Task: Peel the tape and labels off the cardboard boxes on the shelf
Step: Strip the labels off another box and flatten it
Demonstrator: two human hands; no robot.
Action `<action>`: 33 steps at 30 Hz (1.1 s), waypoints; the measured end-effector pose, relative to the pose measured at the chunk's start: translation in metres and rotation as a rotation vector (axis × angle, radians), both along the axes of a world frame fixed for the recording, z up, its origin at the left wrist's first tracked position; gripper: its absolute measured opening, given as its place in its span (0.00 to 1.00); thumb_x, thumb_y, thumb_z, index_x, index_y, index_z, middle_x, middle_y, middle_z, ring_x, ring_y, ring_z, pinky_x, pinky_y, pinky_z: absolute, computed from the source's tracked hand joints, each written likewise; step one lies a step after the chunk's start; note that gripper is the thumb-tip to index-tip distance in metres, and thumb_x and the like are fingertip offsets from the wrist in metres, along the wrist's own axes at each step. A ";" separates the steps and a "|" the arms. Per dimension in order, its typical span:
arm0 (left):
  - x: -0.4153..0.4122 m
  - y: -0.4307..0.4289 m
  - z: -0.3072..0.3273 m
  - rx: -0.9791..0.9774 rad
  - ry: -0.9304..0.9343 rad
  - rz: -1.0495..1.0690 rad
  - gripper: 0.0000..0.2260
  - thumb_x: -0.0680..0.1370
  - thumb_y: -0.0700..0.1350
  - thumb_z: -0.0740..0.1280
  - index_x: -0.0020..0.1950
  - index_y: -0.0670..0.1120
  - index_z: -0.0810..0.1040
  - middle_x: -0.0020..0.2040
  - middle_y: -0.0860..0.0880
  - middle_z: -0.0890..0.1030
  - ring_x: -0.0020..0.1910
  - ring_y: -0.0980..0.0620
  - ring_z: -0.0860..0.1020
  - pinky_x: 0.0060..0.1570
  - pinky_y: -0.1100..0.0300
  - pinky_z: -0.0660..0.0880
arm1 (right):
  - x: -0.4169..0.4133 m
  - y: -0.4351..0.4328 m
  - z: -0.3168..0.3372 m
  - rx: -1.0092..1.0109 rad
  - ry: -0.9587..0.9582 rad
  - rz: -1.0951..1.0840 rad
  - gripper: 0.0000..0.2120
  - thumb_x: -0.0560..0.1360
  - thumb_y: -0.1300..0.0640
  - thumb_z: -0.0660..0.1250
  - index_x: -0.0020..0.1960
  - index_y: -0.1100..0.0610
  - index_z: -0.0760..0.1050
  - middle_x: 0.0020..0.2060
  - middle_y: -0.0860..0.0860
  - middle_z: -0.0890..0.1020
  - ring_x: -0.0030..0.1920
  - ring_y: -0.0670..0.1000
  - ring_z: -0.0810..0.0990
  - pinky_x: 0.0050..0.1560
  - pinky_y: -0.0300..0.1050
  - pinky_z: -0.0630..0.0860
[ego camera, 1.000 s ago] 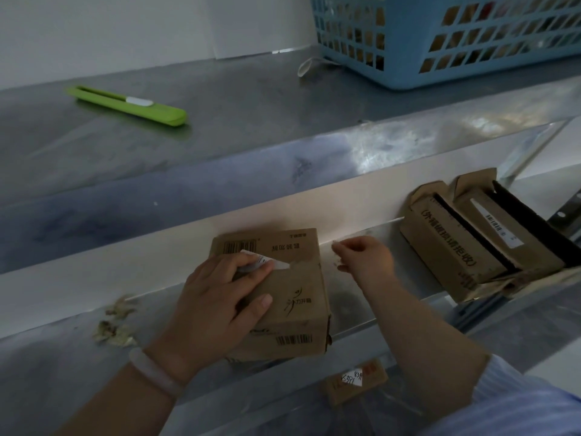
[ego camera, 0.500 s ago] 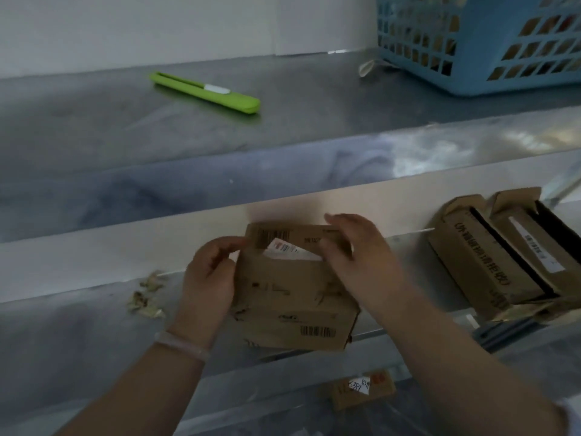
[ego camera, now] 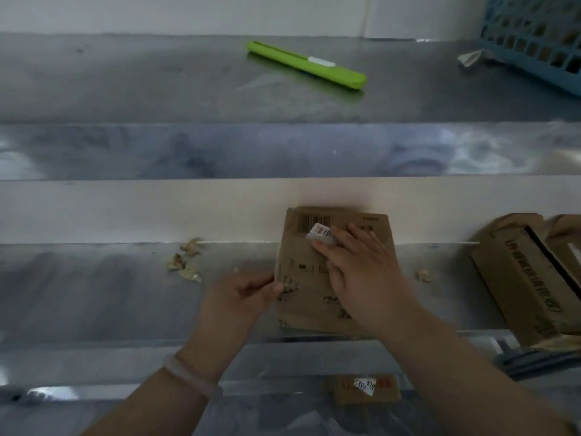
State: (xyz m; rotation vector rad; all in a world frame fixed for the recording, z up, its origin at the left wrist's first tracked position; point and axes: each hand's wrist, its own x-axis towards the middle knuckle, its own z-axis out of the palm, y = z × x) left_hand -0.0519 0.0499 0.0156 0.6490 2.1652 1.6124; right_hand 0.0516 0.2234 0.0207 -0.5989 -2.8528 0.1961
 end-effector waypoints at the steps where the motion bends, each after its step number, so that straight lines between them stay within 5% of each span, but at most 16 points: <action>1: 0.000 -0.001 -0.003 0.006 0.000 0.023 0.15 0.72 0.40 0.73 0.35 0.61 0.81 0.31 0.64 0.82 0.33 0.69 0.78 0.35 0.75 0.72 | 0.000 -0.001 -0.002 0.011 0.013 -0.013 0.24 0.78 0.47 0.47 0.69 0.44 0.72 0.69 0.52 0.74 0.70 0.59 0.69 0.73 0.58 0.61; 8: -0.004 -0.002 -0.006 -0.046 -0.096 0.004 0.08 0.73 0.41 0.73 0.40 0.55 0.82 0.31 0.61 0.82 0.35 0.63 0.79 0.36 0.72 0.73 | -0.001 -0.001 -0.009 0.076 0.061 -0.030 0.22 0.78 0.46 0.51 0.68 0.45 0.74 0.68 0.52 0.75 0.69 0.58 0.71 0.71 0.59 0.64; 16: -0.003 -0.003 -0.010 -0.167 0.044 0.061 0.06 0.73 0.47 0.73 0.36 0.55 0.80 0.29 0.58 0.80 0.31 0.63 0.76 0.31 0.72 0.69 | -0.001 -0.001 -0.010 0.084 0.082 -0.037 0.22 0.78 0.47 0.51 0.68 0.46 0.74 0.68 0.53 0.75 0.69 0.58 0.71 0.71 0.60 0.65; 20: -0.008 -0.003 -0.009 -0.323 0.158 -0.084 0.08 0.77 0.48 0.67 0.39 0.49 0.78 0.35 0.48 0.81 0.33 0.59 0.75 0.35 0.66 0.70 | -0.001 -0.001 -0.011 0.086 0.088 -0.046 0.22 0.78 0.47 0.51 0.68 0.45 0.74 0.68 0.52 0.75 0.70 0.58 0.71 0.72 0.58 0.64; 23: -0.011 -0.001 -0.004 -0.234 -0.207 -0.115 0.11 0.80 0.44 0.64 0.38 0.46 0.76 0.34 0.46 0.79 0.37 0.49 0.77 0.47 0.51 0.76 | -0.001 -0.001 -0.011 0.088 0.104 -0.048 0.22 0.78 0.46 0.52 0.67 0.45 0.74 0.67 0.53 0.76 0.69 0.58 0.71 0.71 0.58 0.65; 26: -0.011 0.000 0.004 -0.001 -0.660 -0.126 0.12 0.81 0.40 0.60 0.37 0.42 0.74 0.33 0.47 0.75 0.35 0.50 0.75 0.42 0.53 0.74 | 0.000 0.000 -0.011 0.090 0.111 -0.045 0.21 0.77 0.46 0.53 0.67 0.45 0.75 0.67 0.53 0.76 0.69 0.58 0.72 0.71 0.58 0.66; 33: -0.009 0.005 0.007 0.238 -0.753 -0.032 0.11 0.81 0.38 0.58 0.40 0.40 0.73 0.34 0.45 0.75 0.35 0.51 0.74 0.41 0.55 0.73 | 0.000 0.001 -0.013 0.093 0.136 -0.039 0.21 0.77 0.46 0.54 0.66 0.45 0.76 0.66 0.53 0.76 0.68 0.58 0.72 0.70 0.58 0.66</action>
